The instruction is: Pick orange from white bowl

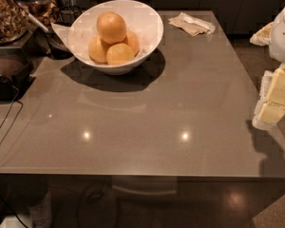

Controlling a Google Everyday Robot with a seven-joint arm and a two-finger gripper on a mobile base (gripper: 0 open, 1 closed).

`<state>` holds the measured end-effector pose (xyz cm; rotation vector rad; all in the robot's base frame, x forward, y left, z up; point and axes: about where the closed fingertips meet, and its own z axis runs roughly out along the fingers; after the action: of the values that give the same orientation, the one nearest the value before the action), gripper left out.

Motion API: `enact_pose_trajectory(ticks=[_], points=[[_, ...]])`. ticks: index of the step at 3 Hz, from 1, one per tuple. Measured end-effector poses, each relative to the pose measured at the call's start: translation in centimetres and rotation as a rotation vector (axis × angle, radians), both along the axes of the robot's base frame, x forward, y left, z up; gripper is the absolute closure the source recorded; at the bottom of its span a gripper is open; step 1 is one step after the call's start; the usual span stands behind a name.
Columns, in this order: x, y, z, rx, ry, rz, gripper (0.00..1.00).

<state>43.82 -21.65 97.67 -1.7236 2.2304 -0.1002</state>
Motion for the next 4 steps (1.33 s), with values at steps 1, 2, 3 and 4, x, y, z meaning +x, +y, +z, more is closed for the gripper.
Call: enact_pose_trajectory(ticks=[1,2,3,4], points=[[0.0,0.0,0.0,0.000,0.000,0.000,0.00],[1.2,0.5,0.2,0.006,0.021,-0.057,0.00],[4.8,1.9,0.4,0.043,0.078,-0.150,0.00],[7.4,3.4,0.9,0.082,0.081,-0.171,0.00]])
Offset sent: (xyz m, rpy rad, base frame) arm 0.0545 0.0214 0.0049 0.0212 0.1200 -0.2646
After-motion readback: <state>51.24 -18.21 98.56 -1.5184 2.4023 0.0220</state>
